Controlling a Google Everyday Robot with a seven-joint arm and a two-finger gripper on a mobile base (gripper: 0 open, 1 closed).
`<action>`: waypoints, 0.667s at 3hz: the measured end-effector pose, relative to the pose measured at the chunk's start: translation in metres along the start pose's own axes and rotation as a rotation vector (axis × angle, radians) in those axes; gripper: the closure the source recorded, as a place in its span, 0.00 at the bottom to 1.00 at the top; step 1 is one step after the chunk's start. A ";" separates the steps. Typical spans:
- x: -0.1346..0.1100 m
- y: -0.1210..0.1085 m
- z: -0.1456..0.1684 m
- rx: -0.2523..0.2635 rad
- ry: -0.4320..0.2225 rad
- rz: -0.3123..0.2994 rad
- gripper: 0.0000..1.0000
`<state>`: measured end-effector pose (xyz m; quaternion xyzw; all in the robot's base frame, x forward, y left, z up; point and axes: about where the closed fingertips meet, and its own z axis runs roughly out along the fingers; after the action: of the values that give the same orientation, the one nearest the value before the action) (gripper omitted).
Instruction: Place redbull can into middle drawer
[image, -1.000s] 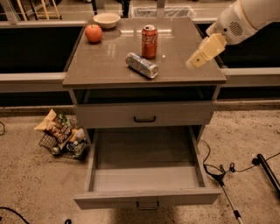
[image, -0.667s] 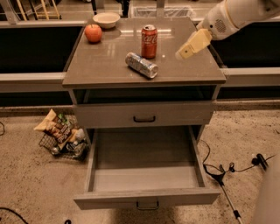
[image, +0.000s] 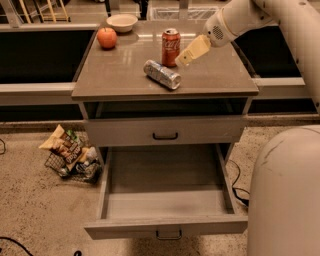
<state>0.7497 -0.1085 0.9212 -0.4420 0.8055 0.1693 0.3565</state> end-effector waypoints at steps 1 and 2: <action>0.000 0.000 0.000 0.000 0.000 0.000 0.00; -0.007 0.007 0.024 -0.003 0.002 0.033 0.00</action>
Offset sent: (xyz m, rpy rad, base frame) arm 0.0110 0.0547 -0.0254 0.0350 0.0483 -0.0632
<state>0.7562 -0.0862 0.9096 -0.4292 0.8129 0.1762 0.3520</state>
